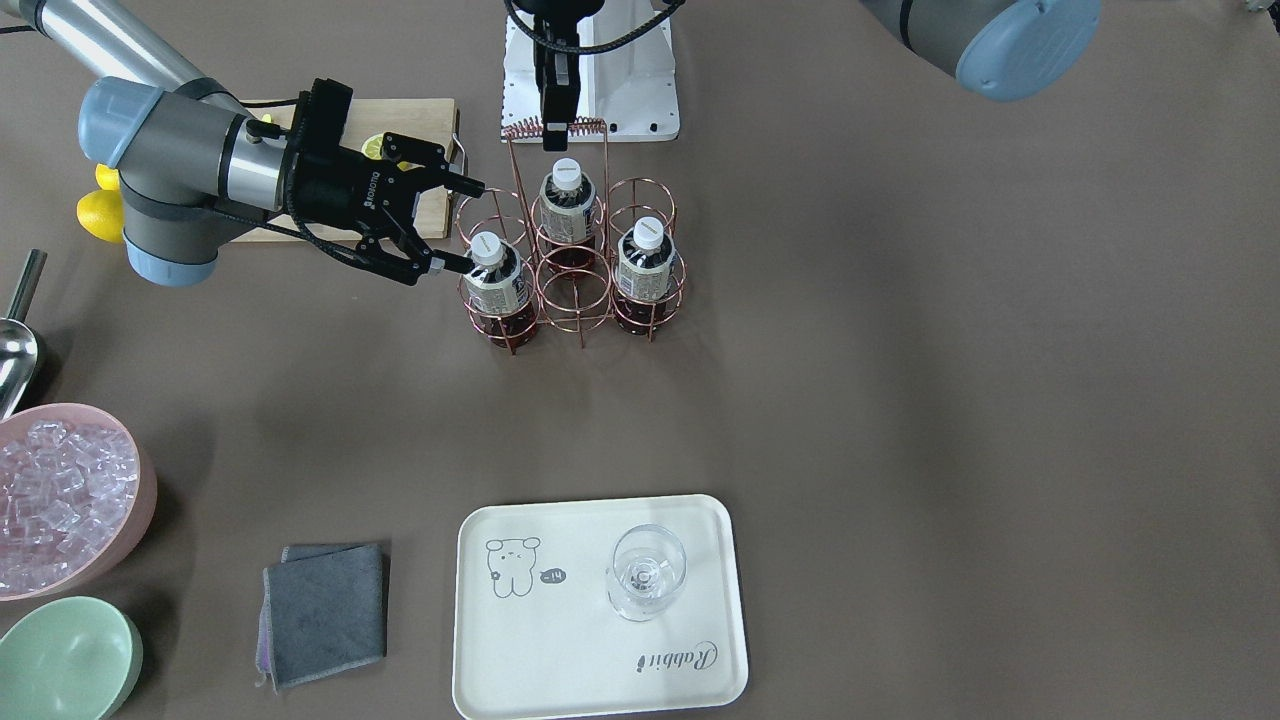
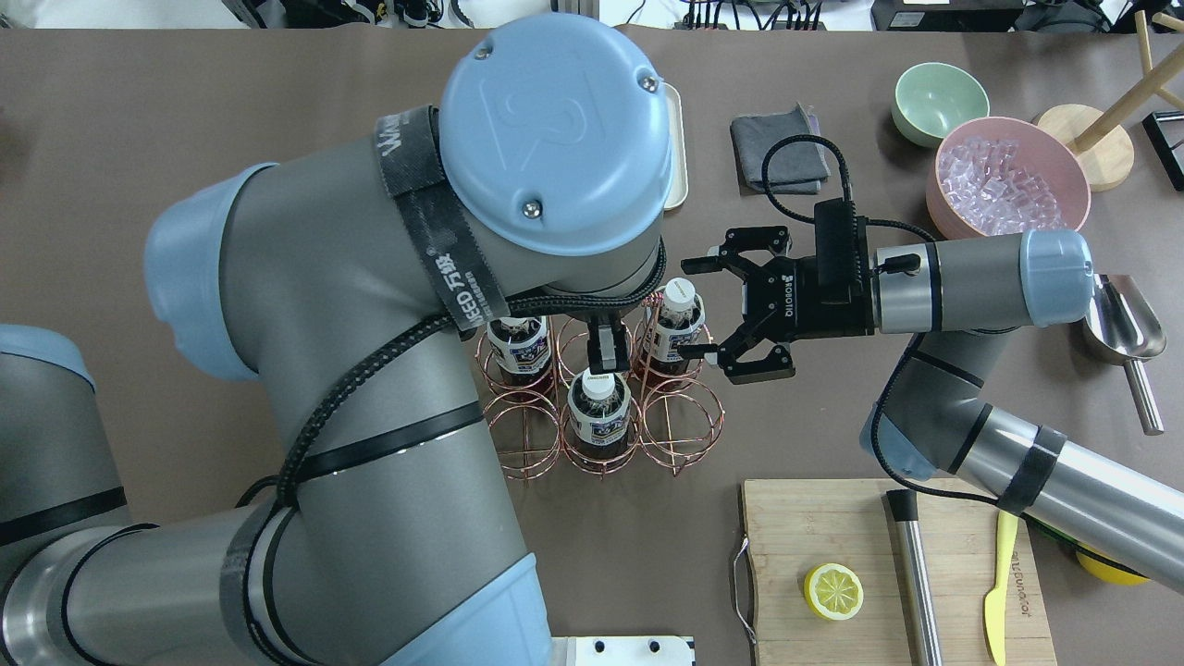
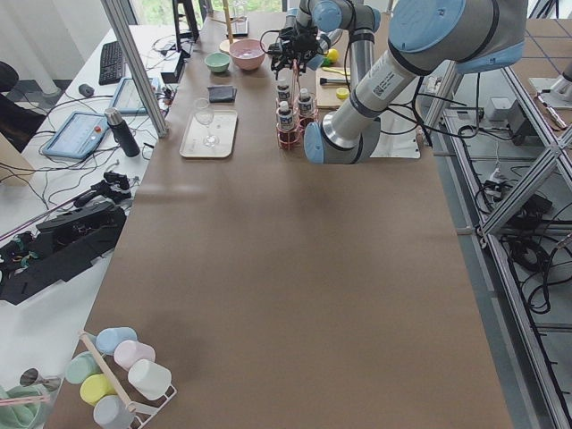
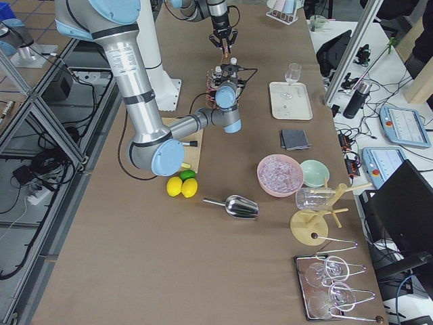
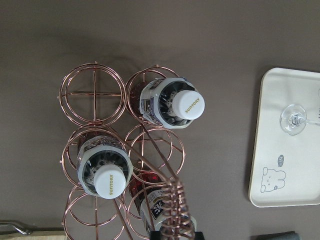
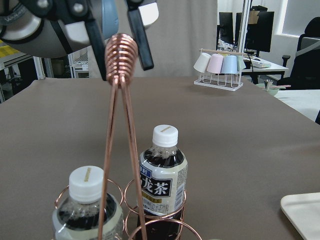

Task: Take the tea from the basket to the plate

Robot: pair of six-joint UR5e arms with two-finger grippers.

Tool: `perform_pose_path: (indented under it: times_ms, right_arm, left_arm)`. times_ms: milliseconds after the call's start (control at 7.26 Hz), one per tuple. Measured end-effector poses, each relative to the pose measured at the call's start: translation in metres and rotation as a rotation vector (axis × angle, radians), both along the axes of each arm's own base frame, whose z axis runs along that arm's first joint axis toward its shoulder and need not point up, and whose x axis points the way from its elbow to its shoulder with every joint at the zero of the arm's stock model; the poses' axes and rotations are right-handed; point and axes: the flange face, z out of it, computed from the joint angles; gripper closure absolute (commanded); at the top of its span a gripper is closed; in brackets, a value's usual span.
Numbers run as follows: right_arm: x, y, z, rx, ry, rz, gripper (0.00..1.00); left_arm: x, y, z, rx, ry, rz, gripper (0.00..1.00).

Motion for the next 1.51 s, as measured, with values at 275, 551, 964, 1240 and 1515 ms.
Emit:
perform_pose_path:
  times_ms: [275, 551, 964, 1240, 1515]
  right_arm:
    - [-0.006, 0.001, 0.002, 0.016, 0.007, 0.009, 0.75]
    - [-0.006, 0.003, 0.006, 0.017, 0.015, 0.004, 1.0]
    - [0.002, -0.006, 0.008, 0.008, 0.029, 0.021, 1.0]
    - [0.013, -0.015, 0.0, 0.01, 0.022, 0.04, 1.0]
    - [0.028, -0.022, -0.025, 0.0, 0.028, 0.06, 1.0]
  left_arm:
    - [0.0, 0.0, 0.0, 0.0, -0.001, 0.0, 1.0]
    - [0.0, 0.0, -0.001, 0.0, 0.0, 0.0, 1.0]
    - [-0.001, 0.0, 0.0, 0.0, 0.0, 0.0, 1.0]
    - [-0.002, 0.001, 0.0, 0.001, 0.002, 0.0, 1.0]
    - [-0.002, 0.001, 0.0, 0.0, 0.002, 0.001, 1.0]
